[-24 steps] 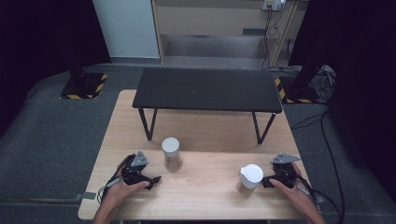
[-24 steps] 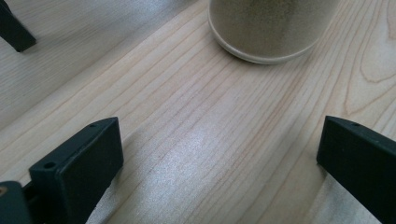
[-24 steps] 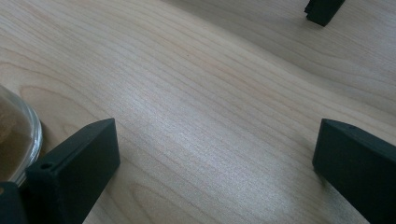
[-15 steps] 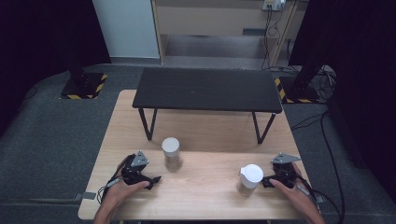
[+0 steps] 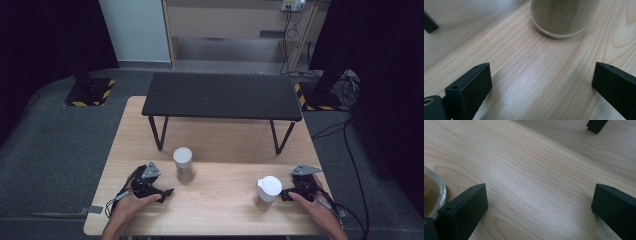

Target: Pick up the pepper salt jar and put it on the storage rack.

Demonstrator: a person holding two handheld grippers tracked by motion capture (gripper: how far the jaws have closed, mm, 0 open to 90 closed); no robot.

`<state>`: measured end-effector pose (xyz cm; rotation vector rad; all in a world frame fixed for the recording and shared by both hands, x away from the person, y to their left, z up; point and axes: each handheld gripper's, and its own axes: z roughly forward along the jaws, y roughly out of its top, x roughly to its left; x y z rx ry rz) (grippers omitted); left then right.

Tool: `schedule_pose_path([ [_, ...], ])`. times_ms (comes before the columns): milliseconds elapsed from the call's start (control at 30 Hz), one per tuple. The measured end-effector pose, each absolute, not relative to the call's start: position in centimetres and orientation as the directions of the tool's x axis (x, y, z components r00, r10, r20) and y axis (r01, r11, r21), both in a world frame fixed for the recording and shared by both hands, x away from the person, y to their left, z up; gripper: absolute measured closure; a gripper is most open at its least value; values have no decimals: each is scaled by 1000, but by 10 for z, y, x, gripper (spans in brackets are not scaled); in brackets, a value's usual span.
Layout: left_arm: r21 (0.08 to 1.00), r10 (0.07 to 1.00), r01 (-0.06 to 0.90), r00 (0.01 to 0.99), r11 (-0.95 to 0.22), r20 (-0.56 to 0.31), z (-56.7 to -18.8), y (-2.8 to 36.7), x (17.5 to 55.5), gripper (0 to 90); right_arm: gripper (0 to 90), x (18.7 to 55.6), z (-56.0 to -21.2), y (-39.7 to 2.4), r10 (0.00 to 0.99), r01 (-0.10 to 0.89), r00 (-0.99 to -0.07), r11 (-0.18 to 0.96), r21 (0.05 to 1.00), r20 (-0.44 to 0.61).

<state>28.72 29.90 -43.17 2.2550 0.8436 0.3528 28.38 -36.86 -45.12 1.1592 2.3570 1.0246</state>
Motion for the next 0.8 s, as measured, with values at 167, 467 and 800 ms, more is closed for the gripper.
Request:
schedule_pose_path([
  [167, 697, 654, 465, 756, -546, 8, -430, 297, 287, 15, 14, 284, -451, -368, 786, 555, -618, 413, 722, 26],
  [467, 726, 655, 453, 756, -517, -6, -427, 295, 287, 15, 14, 283, -451, -368, 787, 556, -616, 411, 722, 26],
  [800, 746, 657, 446, 754, -495, -15, -426, 293, 286, 15, 14, 283, -451, -368, 788, 556, -615, 411, 722, 26],
])
